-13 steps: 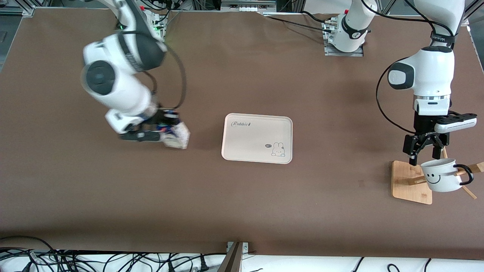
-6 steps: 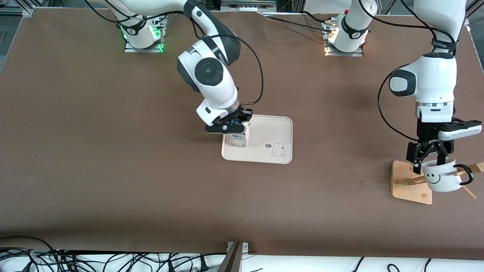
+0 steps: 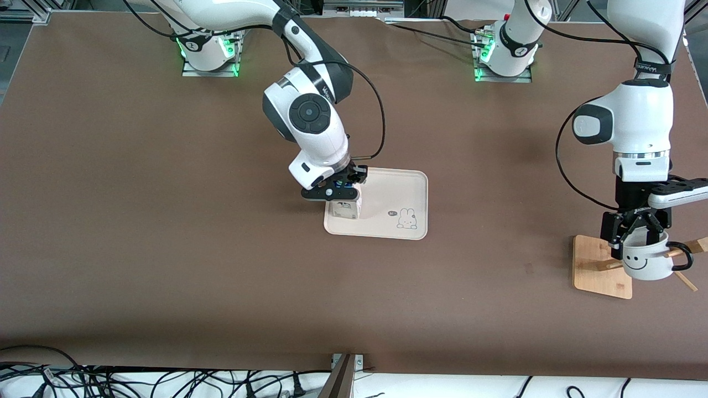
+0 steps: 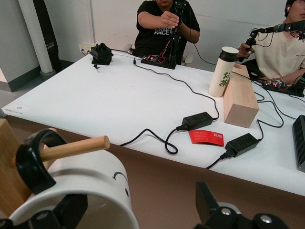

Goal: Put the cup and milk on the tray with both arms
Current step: 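Carry the milk carton onto the white tray with the right gripper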

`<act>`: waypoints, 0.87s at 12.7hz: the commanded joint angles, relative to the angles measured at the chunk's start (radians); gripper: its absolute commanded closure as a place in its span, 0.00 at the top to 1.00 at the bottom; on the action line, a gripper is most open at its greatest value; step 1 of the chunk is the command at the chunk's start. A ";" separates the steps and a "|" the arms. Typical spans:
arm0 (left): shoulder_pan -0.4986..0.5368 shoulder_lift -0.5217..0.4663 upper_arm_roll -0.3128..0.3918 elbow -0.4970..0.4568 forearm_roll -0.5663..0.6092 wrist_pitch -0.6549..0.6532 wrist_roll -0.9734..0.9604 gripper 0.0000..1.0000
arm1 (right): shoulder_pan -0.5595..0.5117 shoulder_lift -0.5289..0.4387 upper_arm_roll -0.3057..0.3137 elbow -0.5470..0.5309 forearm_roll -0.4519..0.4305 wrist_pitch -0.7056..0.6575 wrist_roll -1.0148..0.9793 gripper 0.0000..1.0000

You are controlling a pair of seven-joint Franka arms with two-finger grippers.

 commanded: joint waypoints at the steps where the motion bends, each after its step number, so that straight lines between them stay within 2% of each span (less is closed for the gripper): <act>1: -0.004 0.019 0.009 0.023 -0.028 0.002 0.007 1.00 | 0.010 0.031 0.000 0.024 -0.016 -0.004 0.011 0.35; 3: -0.004 0.021 0.024 0.024 -0.028 0.002 0.006 1.00 | 0.010 0.044 0.000 0.018 -0.018 0.010 0.011 0.39; 4: -0.004 0.021 0.025 0.035 -0.028 0.002 0.006 1.00 | 0.010 0.045 -0.001 0.017 -0.018 0.019 0.011 0.60; 5: -0.004 0.022 0.027 0.046 -0.028 0.002 0.004 1.00 | 0.010 0.044 -0.003 0.017 -0.018 0.019 0.012 1.00; 11: -0.007 0.030 0.027 0.035 -0.047 0.000 -0.002 0.99 | 0.003 -0.033 -0.023 0.030 -0.015 0.013 0.060 1.00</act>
